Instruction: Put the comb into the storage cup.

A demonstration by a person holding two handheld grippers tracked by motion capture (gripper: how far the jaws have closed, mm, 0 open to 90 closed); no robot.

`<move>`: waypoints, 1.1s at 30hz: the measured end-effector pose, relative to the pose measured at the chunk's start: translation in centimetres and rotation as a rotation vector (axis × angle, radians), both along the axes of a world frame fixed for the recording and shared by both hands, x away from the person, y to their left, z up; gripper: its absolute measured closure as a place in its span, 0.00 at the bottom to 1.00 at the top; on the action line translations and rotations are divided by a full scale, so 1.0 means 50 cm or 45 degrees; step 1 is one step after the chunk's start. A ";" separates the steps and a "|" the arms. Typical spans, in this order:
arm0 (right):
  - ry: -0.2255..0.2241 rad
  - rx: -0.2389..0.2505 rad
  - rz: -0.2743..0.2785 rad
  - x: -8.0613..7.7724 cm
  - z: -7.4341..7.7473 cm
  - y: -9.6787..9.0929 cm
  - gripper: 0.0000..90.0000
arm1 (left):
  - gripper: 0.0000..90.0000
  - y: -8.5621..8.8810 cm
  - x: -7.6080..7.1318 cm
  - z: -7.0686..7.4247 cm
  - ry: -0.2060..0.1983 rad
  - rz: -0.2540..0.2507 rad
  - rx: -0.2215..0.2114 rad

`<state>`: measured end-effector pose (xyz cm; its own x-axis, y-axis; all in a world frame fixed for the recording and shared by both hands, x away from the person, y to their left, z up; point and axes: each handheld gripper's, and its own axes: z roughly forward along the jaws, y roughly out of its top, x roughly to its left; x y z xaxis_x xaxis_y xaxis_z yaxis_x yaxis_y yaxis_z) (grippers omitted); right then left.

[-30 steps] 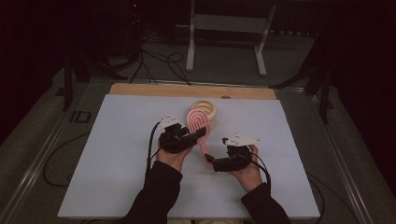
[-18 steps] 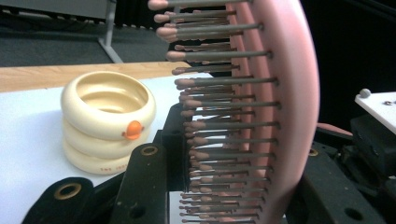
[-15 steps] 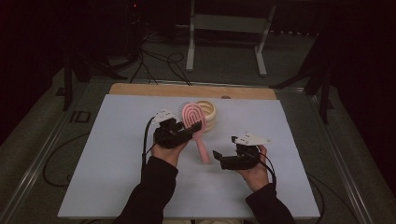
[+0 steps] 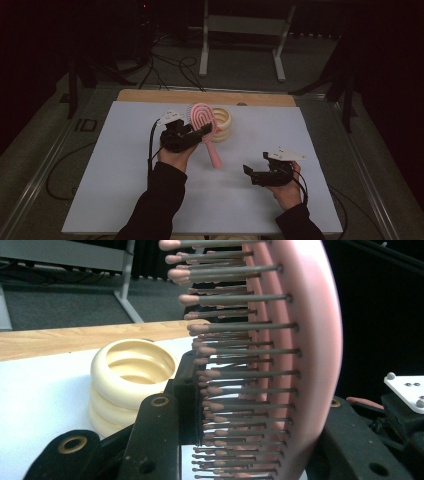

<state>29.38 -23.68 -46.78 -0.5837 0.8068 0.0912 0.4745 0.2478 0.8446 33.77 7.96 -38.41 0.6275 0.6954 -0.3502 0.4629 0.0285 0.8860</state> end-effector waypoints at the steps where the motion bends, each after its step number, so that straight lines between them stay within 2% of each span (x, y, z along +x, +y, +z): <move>1: -0.002 0.004 -0.005 -0.001 -0.002 -0.003 0.09 | 0.72 0.001 0.002 0.001 0.000 0.000 0.005; 14: -0.029 0.030 -0.034 -0.023 -0.018 -0.027 0.09 | 0.72 0.014 0.012 0.015 -0.004 0.006 -0.002; 19: -0.064 0.062 -0.026 -0.039 -0.023 -0.038 0.09 | 0.72 0.019 0.014 0.024 -0.008 0.004 -0.003; 24: -0.078 0.078 -0.052 -0.050 -0.026 -0.050 0.09 | 0.72 0.026 0.018 0.032 -0.012 0.008 -0.012; 33: -0.096 0.099 -0.074 -0.056 -0.037 -0.064 0.09 | 0.72 0.030 0.020 0.033 -0.013 -0.001 -0.012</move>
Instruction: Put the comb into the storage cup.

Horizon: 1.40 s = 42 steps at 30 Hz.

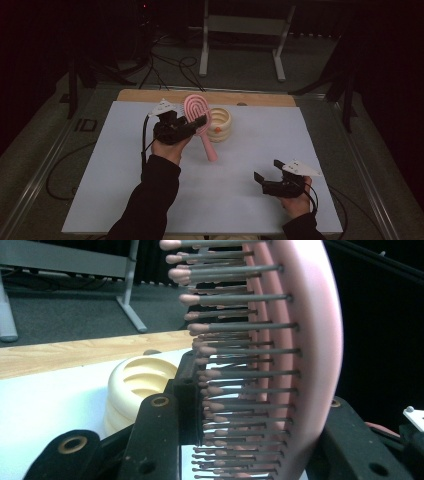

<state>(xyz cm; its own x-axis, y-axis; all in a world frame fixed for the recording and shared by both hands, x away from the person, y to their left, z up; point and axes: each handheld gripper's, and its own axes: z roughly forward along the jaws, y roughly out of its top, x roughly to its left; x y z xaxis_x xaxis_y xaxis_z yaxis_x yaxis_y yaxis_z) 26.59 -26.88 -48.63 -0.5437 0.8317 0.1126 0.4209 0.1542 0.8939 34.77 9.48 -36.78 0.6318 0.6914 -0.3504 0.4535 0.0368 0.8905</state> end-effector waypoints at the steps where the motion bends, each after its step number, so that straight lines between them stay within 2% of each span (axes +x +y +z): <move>1: 0.000 0.000 0.000 0.000 0.000 0.000 0.09 | 0.72 0.000 0.000 0.000 0.000 0.000 0.000; 3: -0.018 0.009 -0.024 -0.004 0.000 -0.005 0.09 | 0.72 0.000 0.004 -0.001 0.003 -0.003 -0.004; 14: -0.053 0.023 -0.038 -0.009 0.004 -0.014 0.09 | 0.72 0.004 0.017 0.003 0.000 -0.006 -0.013; 26: -0.062 0.030 -0.056 -0.010 0.004 -0.018 0.09 | 0.72 0.014 0.029 0.012 -0.011 0.007 -0.032; 29: -0.061 0.028 -0.053 -0.011 0.004 -0.017 0.09 | 0.72 0.014 0.031 0.016 -0.016 -0.006 -0.043; 42: -0.048 0.020 -0.051 -0.010 0.002 -0.014 0.09 | 0.72 0.014 0.044 0.029 -0.033 -0.007 -0.013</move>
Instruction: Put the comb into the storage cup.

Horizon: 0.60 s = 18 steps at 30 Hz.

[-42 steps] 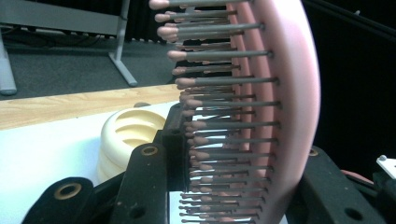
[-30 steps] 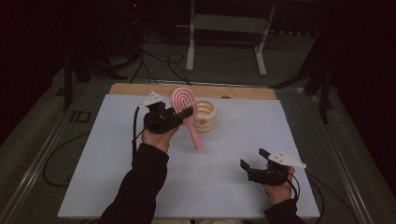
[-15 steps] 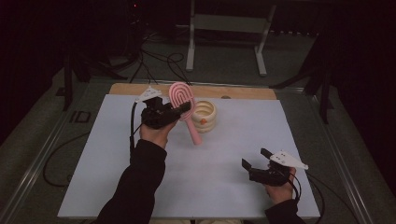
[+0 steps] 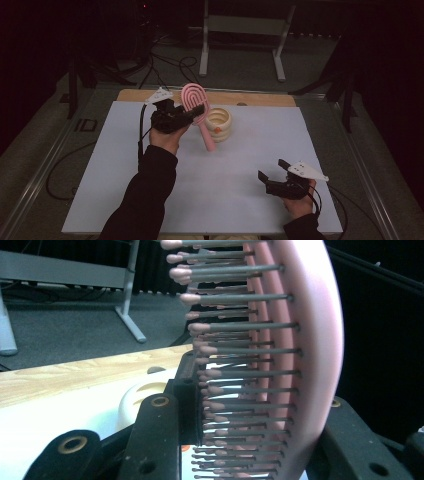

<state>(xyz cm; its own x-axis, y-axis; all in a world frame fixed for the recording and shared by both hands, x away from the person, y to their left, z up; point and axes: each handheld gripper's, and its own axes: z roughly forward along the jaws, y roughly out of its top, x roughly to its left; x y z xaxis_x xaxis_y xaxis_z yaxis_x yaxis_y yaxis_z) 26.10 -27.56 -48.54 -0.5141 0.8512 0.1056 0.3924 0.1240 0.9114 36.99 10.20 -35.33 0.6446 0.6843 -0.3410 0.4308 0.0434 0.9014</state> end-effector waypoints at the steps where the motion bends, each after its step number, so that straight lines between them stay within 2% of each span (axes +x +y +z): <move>1: -0.001 -0.001 0.002 0.000 0.000 0.000 0.09 | 0.72 -0.001 0.001 0.000 -0.001 0.001 0.006; 18: 0.006 -0.006 -0.002 0.001 -0.002 0.000 0.10 | 0.72 -0.010 0.019 0.011 -0.029 0.005 0.043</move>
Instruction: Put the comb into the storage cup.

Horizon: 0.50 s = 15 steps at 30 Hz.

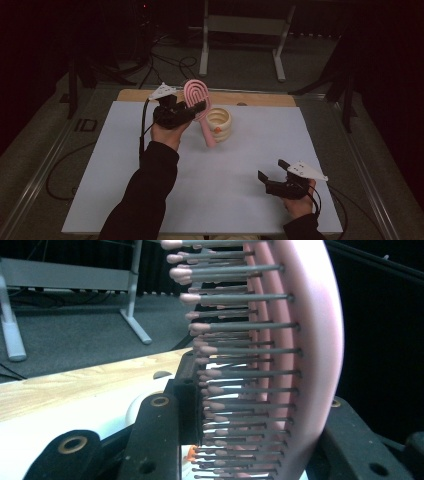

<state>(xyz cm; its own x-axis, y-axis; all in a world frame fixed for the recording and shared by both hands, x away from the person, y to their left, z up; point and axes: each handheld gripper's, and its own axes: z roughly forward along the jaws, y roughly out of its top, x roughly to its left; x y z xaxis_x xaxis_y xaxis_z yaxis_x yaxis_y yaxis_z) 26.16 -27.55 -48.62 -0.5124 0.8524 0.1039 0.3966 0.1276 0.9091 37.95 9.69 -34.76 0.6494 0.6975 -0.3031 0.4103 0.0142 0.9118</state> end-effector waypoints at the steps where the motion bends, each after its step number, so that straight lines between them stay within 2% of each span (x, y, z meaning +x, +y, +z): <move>1: 0.000 0.000 0.000 0.000 0.000 0.000 0.10 | 0.72 0.000 0.000 0.000 0.000 0.000 0.000; 4: 0.003 -0.005 0.004 0.000 -0.001 0.002 0.10 | 0.72 -0.002 0.005 0.003 -0.010 0.002 0.026; 15: 0.009 -0.005 0.008 0.000 -0.003 0.004 0.10 | 0.72 -0.013 0.019 0.015 -0.033 0.006 0.061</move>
<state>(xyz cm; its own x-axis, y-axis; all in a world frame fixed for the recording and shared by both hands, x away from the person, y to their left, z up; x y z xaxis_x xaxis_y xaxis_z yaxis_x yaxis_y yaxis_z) 26.17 -27.36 -48.75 -0.5168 0.8497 0.1044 0.4022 0.1333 0.9058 38.92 9.06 -34.01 0.6533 0.7138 -0.2525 0.3867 -0.0279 0.9218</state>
